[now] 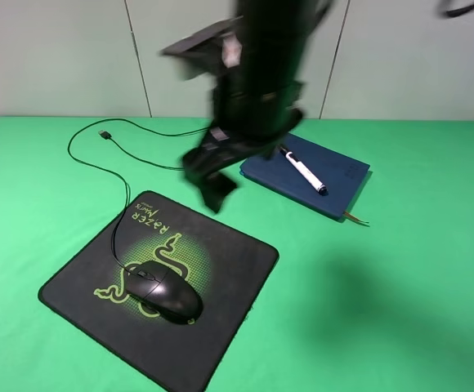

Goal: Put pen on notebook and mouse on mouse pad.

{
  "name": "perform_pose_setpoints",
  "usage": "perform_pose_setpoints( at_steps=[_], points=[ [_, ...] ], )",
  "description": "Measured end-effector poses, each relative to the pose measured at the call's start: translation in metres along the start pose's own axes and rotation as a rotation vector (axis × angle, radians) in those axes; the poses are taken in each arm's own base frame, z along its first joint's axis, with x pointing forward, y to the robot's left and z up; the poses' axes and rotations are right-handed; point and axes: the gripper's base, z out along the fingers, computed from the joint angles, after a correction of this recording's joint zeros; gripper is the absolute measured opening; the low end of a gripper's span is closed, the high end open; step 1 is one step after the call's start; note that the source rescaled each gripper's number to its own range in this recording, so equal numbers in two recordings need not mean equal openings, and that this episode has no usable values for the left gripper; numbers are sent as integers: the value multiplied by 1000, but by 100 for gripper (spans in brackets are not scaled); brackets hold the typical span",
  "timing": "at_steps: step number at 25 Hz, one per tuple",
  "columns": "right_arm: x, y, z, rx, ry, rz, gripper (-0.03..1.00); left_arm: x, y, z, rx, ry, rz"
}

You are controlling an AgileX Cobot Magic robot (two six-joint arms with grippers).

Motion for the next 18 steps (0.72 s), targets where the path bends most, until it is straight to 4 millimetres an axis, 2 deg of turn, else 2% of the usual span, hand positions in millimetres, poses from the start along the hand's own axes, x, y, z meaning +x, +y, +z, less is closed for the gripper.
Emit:
perform_pose_setpoints(
  at_steps=[5, 9, 13, 18],
  points=[
    [50, -34, -30, 40, -28, 95, 100, 0, 0, 0, 0, 0, 0],
    [95, -53, -53, 77, -67, 193, 100, 0, 0, 0, 0, 0, 0],
    [136, -57, -71, 110, -116, 262, 100, 0, 0, 0, 0, 0, 0],
    [176, -46, -83, 140, -188, 283, 100, 0, 0, 0, 0, 0, 0]
  ],
)
